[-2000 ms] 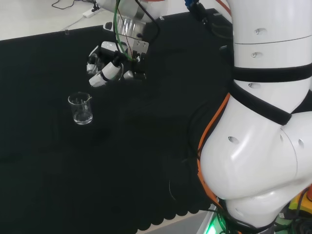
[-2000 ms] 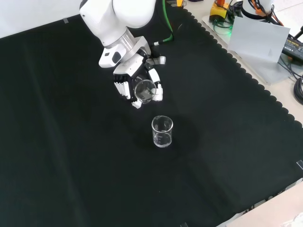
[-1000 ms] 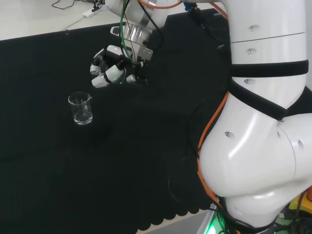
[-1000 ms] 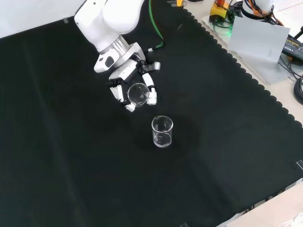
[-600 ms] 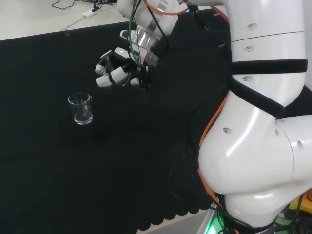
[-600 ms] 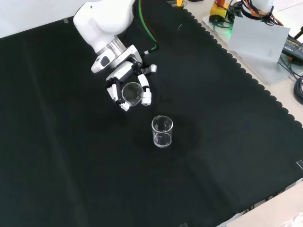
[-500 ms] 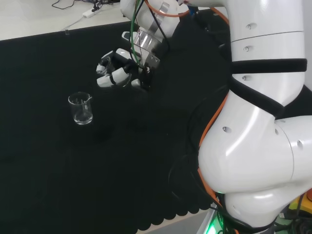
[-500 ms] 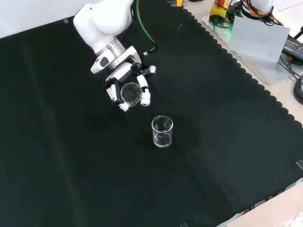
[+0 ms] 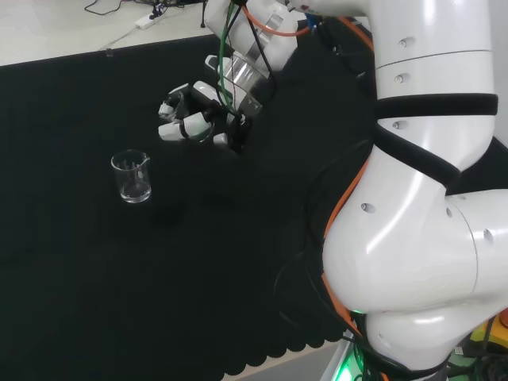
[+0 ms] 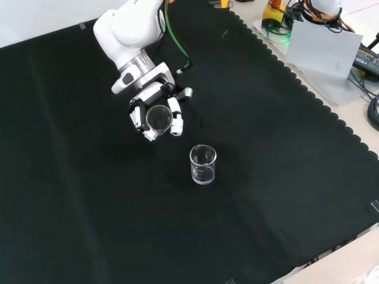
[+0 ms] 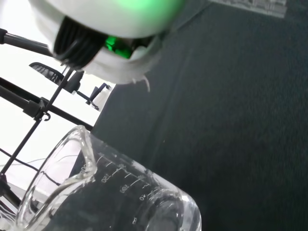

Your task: Place the beaker back on the table.

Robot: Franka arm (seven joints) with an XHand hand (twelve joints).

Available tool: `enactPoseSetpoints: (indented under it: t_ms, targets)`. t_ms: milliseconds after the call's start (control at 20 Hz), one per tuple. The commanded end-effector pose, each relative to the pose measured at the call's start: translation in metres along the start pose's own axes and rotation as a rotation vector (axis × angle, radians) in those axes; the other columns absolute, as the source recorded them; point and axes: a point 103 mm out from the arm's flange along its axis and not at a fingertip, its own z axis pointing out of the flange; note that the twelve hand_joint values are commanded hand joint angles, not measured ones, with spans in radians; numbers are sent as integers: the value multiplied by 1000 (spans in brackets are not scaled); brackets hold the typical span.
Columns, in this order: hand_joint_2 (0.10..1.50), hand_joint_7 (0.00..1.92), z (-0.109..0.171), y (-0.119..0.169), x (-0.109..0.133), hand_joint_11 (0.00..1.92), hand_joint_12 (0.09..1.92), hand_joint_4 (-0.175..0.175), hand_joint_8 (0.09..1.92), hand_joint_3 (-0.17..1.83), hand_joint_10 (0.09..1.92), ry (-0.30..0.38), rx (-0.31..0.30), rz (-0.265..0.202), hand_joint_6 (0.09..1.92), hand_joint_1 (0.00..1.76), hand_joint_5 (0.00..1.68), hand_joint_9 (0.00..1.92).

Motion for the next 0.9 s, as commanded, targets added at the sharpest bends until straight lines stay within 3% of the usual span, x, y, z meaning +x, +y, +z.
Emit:
enactPoseSetpoints:
  t_ms: [50,600,700,900]
  targets:
    - [646,1683,11,10,-7,1391,778,174,540,762,431,-15,33,15,883,1108,1184,1656]
    - [649,1676,26,15,-17,1379,777,175,536,757,428,-3,54,28,885,1107,1181,1650]
    - [650,1675,46,29,-9,1377,777,175,535,756,427,-13,60,38,885,1106,1181,1649]
    - [652,1664,34,20,-14,1372,778,175,529,753,422,-1,54,36,886,1105,1179,1641]
